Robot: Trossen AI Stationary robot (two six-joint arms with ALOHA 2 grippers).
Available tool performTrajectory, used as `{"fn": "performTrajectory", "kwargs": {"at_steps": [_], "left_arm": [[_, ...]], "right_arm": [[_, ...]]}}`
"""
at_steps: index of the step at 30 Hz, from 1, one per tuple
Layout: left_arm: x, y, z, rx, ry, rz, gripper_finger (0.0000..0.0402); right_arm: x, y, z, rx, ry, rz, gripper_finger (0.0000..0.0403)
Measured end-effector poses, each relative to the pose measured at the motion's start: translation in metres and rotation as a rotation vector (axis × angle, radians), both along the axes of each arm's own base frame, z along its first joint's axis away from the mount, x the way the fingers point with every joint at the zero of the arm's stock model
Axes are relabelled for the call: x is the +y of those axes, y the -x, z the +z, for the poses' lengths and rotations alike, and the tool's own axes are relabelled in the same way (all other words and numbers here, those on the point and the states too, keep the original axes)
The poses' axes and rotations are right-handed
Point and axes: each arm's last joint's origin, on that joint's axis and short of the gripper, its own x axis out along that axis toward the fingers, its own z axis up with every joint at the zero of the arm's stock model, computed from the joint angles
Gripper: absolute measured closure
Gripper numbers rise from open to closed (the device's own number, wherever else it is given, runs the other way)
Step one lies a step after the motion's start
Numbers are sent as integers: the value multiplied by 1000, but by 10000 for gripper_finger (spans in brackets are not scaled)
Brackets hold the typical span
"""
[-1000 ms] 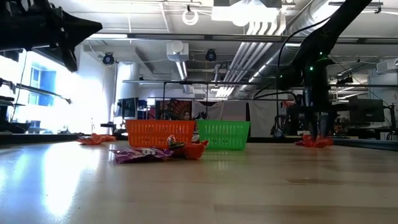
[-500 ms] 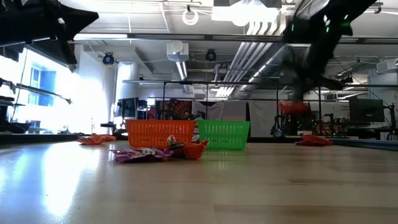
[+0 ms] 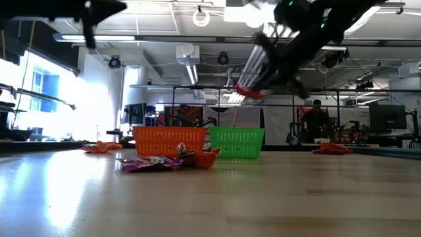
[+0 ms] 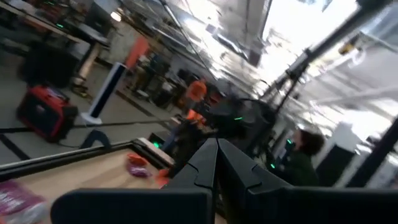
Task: Sort candy by brand, put in halloween buckets
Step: Put the orange chocolate into the green bin
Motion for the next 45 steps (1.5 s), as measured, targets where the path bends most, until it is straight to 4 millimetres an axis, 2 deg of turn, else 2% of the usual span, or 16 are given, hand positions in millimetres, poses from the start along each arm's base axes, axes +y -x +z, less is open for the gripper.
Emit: {"fn": "performTrajectory", "kwargs": {"at_steps": [3, 6, 9, 12, 16, 20, 22, 25, 28, 31, 34, 37, 42, 45], "left_arm": [[-1, -16, 18, 38, -64, -60, 401], [-1, -30, 31, 80, -161, -73, 401], [-1, -39, 39, 114, -243, -56, 401], [-1, -45, 43, 135, -288, -47, 401], [0, -47, 50, 124, -290, -37, 401], [4, -45, 62, 85, -241, -14, 401], [9, -45, 69, 77, -172, -2, 401], [19, -49, 72, 137, -60, 5, 401], [31, -57, 60, 258, 97, 1, 401], [44, -64, 44, 366, 202, -26, 393], [50, -70, 32, 460, 227, -72, 374], [54, -76, 21, 549, 202, -71, 349], [63, -85, 5, 634, 229, -48, 306], [66, -89, -1, 663, 244, -43, 285]], "right_arm": [[2, -9, -12, 24, -1, 46, 402], [7, -16, -13, -3, 46, 115, 398], [7, -19, -19, 27, 72, 146, 375], [7, -20, -22, 41, 114, 184, 329], [8, -23, -15, 55, 183, 249, 251], [-2, -24, 18, 139, 270, 296, 188], [-14, -17, 34, 286, 259, 223, 174], [-41, 1, 42, 511, 218, 133, 171], [-73, 27, 32, 641, 113, 44, 177], [-99, 59, 12, 726, -20, -53, 184], [-117, 83, 1, 753, -82, -146, 187], [-126, 100, -8, 768, -120, -207, 187], [-135, 110, -19, 738, -114, -276, 187], [-145, 114, -25, 710, -138, -438, 187]]}}
